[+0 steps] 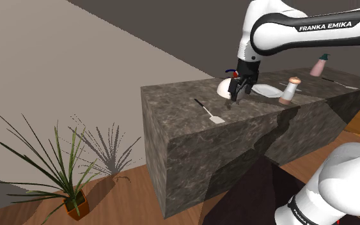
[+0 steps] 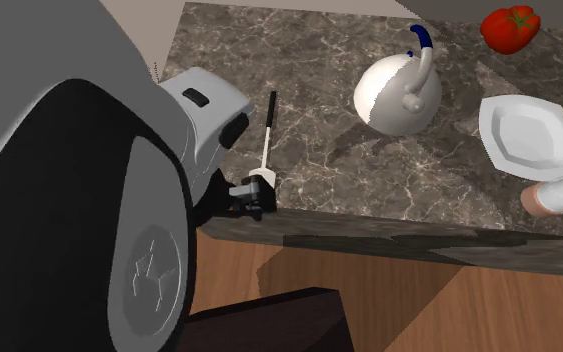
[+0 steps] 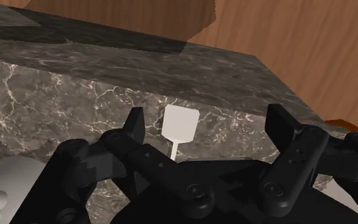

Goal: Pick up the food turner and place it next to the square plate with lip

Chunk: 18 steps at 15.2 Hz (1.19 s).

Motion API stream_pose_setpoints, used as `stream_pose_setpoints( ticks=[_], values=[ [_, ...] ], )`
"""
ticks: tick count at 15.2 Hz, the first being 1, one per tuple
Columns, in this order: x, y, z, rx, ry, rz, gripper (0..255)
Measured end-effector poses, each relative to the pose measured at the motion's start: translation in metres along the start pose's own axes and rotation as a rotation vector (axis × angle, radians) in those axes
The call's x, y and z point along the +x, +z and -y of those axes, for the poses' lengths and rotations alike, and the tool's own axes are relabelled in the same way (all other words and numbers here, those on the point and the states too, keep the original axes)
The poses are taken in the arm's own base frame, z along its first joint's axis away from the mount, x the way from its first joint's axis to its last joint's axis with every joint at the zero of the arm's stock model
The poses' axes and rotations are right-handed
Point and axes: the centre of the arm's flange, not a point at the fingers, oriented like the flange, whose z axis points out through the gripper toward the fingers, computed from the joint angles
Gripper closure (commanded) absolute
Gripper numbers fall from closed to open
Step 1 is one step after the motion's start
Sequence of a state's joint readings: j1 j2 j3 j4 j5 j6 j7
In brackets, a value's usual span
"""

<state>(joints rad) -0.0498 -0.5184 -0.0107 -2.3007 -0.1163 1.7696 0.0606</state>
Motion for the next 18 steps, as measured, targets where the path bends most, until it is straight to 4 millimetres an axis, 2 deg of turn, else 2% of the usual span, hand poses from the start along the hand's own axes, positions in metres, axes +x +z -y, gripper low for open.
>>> stream_pose_setpoints(
  ticks=[12,18],
  values=[
    [0.122,0.092,-0.029,0.058,0.122,-0.034,0],
    [0.181,0.139,-0.050,0.086,0.183,-0.051,0]
  ],
)
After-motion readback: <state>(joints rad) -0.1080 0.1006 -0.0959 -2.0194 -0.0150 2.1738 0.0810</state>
